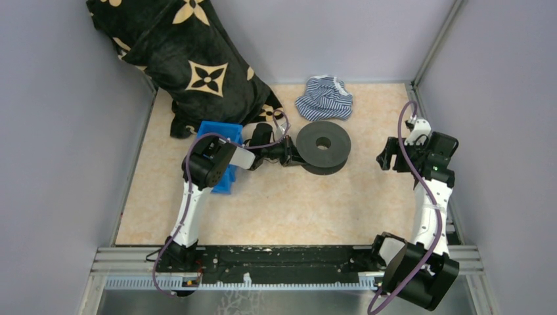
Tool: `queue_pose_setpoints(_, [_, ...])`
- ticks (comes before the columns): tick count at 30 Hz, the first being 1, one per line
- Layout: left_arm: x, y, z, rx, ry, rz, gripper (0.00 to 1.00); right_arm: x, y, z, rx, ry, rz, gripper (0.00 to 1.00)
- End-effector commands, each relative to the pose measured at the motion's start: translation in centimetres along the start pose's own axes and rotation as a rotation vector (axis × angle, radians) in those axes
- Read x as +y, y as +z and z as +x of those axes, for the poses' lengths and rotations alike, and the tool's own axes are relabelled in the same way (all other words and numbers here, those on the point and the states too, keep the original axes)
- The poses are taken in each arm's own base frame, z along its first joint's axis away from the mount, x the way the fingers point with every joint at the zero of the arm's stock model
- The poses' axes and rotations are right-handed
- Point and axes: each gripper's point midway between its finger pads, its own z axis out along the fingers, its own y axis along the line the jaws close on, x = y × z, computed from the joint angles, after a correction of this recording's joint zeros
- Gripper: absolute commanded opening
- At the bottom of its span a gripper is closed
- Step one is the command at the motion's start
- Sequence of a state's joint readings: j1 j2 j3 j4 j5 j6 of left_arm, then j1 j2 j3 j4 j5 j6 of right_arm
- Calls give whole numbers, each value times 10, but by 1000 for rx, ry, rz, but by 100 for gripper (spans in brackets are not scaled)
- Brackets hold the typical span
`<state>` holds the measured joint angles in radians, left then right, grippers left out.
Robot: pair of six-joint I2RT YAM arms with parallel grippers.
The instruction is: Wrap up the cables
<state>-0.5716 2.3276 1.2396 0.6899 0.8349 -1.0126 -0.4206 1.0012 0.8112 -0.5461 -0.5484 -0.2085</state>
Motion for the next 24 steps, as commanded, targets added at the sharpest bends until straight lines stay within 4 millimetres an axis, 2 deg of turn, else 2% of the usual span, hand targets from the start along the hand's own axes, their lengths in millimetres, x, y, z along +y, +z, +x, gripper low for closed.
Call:
queue_pose_setpoints(1, [-2,5,1,15,20,28,5,4,4,-13,-44,-31,-20,73])
queue_pose_setpoints(11, [-2,4,-2,17,19,26,8,29,40,-26,22,-10,-129,72])
queue_pose_setpoints(24, [-9,-1,-8,14,43,39,8,61,93,-23,71,25,-230,71])
